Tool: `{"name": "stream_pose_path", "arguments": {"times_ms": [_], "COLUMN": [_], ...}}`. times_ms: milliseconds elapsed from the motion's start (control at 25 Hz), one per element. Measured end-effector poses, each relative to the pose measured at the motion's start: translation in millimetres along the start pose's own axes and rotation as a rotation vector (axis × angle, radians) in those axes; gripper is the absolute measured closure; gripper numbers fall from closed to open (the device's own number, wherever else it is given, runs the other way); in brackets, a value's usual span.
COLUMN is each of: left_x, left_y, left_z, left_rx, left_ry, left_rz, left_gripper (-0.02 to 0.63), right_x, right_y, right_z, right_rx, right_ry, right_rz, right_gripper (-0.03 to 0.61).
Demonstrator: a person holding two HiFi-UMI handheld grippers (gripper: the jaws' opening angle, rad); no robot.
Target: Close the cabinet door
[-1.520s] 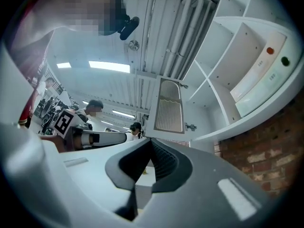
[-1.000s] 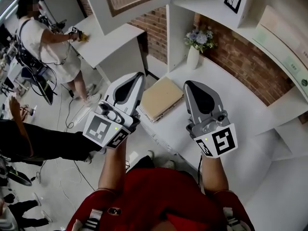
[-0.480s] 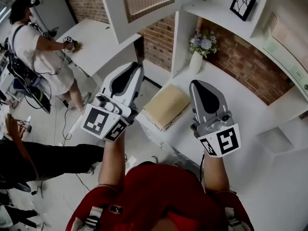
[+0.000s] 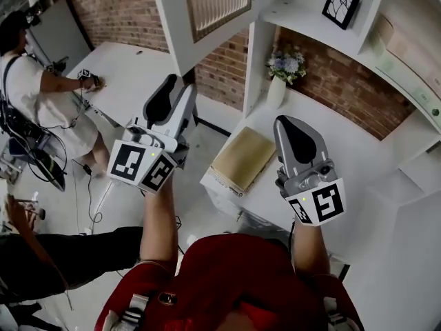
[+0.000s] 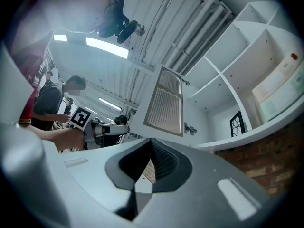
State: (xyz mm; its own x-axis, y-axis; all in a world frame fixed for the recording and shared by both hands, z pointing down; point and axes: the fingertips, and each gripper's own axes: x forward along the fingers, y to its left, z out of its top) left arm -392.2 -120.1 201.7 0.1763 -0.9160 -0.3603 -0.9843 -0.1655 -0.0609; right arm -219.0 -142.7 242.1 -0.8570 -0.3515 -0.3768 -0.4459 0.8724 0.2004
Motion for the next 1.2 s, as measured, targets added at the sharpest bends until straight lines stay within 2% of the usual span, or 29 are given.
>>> {"name": "stream_pose_path", "arguments": {"times_ms": [320, 600, 760, 1040, 1200], "left_x": [20.8, 25.1, 30.6, 43.9, 58.9], "left_y": [6.1, -5.0, -25.0, -74.9, -104.7], "left_z": [13.1, 16.3, 17.7, 12.5, 9.6], "left_rx": [0.014, -0.036, -0.027, 0.004, 0.018], "left_ry": [-0.044, -0.089, -0.090, -0.081, -0.075], "left_rz": [-0.069, -0.050, -0.070, -0.126, -0.183], "left_gripper": [0.478, 0.509, 0.530, 0.494, 0.471], "right_x": [-6.1, -22.8, -34.0, -57.2, -71.6], "right_y": [-5.4, -29.4, -43.6, -60.0, -74.9], "right_z": [-6.2, -9.4, -11.1, -10.1, -6.4], "right_rx": [-0.033, -0.028, -0.012, -0.009, -0.013], "right_ry": [0.038, 0.061, 0.065, 0.058, 0.057], "right_rz": [-0.076, -0.096, -0.102, -0.103, -0.133], "right_gripper": [0.565, 0.565, 0.565, 0.565, 0.565]}}
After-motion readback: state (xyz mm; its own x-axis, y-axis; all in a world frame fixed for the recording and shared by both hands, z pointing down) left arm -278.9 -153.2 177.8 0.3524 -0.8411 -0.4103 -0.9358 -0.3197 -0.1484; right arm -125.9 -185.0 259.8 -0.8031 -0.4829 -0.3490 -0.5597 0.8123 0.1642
